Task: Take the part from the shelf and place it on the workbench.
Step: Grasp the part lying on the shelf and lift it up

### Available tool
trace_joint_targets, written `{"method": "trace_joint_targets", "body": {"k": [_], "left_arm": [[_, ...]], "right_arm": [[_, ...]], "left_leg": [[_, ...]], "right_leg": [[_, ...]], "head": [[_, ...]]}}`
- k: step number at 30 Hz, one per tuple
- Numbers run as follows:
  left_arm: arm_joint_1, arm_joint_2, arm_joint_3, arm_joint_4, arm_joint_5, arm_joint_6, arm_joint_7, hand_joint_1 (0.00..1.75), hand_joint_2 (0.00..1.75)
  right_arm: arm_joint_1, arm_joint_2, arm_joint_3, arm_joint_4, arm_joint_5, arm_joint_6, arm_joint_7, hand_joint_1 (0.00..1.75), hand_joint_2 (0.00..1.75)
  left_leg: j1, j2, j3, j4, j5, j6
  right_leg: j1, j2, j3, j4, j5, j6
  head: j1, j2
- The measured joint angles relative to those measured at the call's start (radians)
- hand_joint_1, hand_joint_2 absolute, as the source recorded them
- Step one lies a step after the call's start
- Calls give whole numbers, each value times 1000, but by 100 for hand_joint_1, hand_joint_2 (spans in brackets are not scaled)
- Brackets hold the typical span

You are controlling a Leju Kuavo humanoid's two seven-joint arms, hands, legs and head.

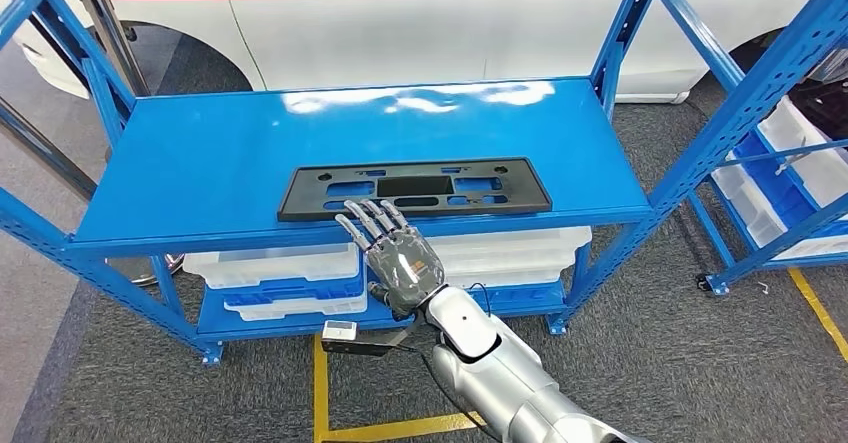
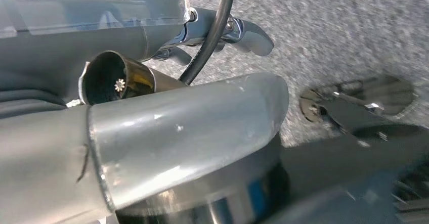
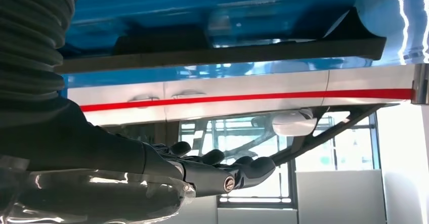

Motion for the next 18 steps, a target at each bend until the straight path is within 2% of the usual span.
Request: {"method": "trace_joint_targets", "body": {"k": [1, 2, 3, 4, 6, 7, 8, 10, 13, 14, 15, 17, 18], "left_arm": [[-1, 0, 0, 0, 0, 0, 0, 0, 0], [-1, 0, 0, 0, 0, 0, 0, 0, 0], [0, 0, 0, 0, 0, 0, 0, 0, 0], [2, 0, 0, 0, 0, 0, 1, 0, 0], [4, 0, 0, 0, 0, 0, 1, 0, 0], [3, 0, 0, 0, 0, 0, 2, 0, 0], [2, 0, 0, 0, 0, 0, 2, 0, 0], [0, 0, 0, 0, 0, 1, 3, 0, 0], [0, 0, 0, 0, 0, 1, 4, 0, 0], [0, 0, 0, 0, 0, 1, 5, 0, 0], [0, 0, 0, 0, 0, 2, 5, 0, 0], [1, 0, 0, 0, 0, 2, 5, 0, 0], [3, 0, 0, 0, 0, 2, 5, 0, 0]], "right_arm": [[0, -2, 1, 0, -3, 0, 4, 0, 175], [1, -4, 1, 1, -5, 0, 10, 0, 175], [3, -6, 2, 2, -6, -1, 18, 0, 175], [2, -9, 2, 3, -6, -2, 30, 0, 175], [-3, -15, 2, 7, -5, -4, 55, 0, 175], [-7, -18, 2, 9, -5, -5, 64, 0, 175], [-12, -22, 2, 13, -5, -6, 70, 0, 175], [-18, -29, 2, 19, -4, -9, 81, 0, 175], [-25, -37, -1, 27, 1, -12, 100, 0, 175], [-29, -39, -4, 29, 3, -14, 105, 0, 175], [-33, -42, -8, 33, 5, -17, 109, 0, 175], [-39, -47, -17, 40, 8, -20, 111, 0, 175], [-39, -50, -21, 44, 9, -21, 111, 0, 175]], "left_leg": [[0, 0, 3, 0, -4, 3], [0, -1, 7, 1, -9, 4], [0, -1, 12, 2, -15, 3], [1, -2, 19, 3, -22, 2], [1, -4, 37, 5, -38, -3], [0, -4, 44, 7, -46, -7], [0, -4, 48, 7, -52, -12], [-2, -4, 50, 5, -57, -24], [1, -2, 52, 15, -72, -41], [2, -1, 37, 48, -88, -45], [3, 0, 9, 102, -110, -47], [3, 0, -72, 242, -156, -53], [4, 0, -105, 288, -160, -54]], "right_leg": [[-4, 0, -43, 69, -23, 4], [-8, 0, -85, 127, -34, 8], [-12, 0, -113, 156, -26, 11], [-16, 0, -122, 145, 3, 13], [-20, -2, -86, 24, 97, 12], [-19, -2, -62, -39, 131, 10], [-16, -2, -44, -85, 148, 6], [-9, 0, -33, -110, 142, -2], [-14, 2, -17, -126, 134, -20], [-16, 2, -8, -131, 131, -27], [-16, 0, 0, -134, 127, -34], [-14, -1, 13, -135, 116, -42], [-12, -1, 20, -134, 109, -43]], "head": [[0, 0], [0, 0], [0, 0], [0, 0], [0, 0], [0, 0], [0, 0], [-1, 0], [-2, 0], [-2, 0], [-2, 0], [-2, 0], [-2, 0]]}}
